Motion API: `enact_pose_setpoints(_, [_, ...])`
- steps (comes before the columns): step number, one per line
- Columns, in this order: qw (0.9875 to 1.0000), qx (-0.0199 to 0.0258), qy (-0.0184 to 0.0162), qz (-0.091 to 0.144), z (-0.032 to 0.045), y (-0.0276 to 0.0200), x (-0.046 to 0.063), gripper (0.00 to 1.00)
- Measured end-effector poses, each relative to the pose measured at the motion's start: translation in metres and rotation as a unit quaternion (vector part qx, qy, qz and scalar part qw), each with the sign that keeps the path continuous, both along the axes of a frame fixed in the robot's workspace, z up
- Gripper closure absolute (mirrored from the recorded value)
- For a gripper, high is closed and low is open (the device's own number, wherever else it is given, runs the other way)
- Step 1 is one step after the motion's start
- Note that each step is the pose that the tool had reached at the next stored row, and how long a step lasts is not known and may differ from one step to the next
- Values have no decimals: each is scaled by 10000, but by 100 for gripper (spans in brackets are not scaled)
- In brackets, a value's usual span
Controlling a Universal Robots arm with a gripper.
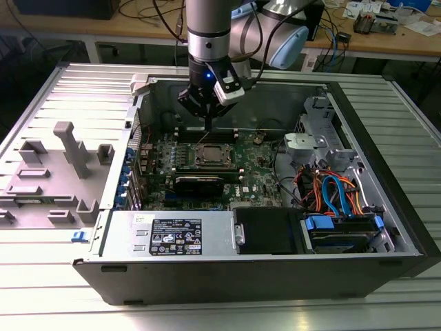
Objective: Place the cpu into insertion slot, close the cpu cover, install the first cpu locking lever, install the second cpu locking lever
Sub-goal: 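Install the first cpu locking lever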
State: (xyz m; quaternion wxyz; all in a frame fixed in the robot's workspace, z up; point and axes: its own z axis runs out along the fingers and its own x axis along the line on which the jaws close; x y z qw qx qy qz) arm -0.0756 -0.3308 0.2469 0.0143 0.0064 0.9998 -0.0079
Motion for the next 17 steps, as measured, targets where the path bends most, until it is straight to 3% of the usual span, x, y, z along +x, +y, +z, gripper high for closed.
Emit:
enact_pose_setpoints(11, [10000,10,0,-4,-119,-2,150,89])
enact_pose_setpoints(17, [10000,12,0,-11,-120,-4,157,89])
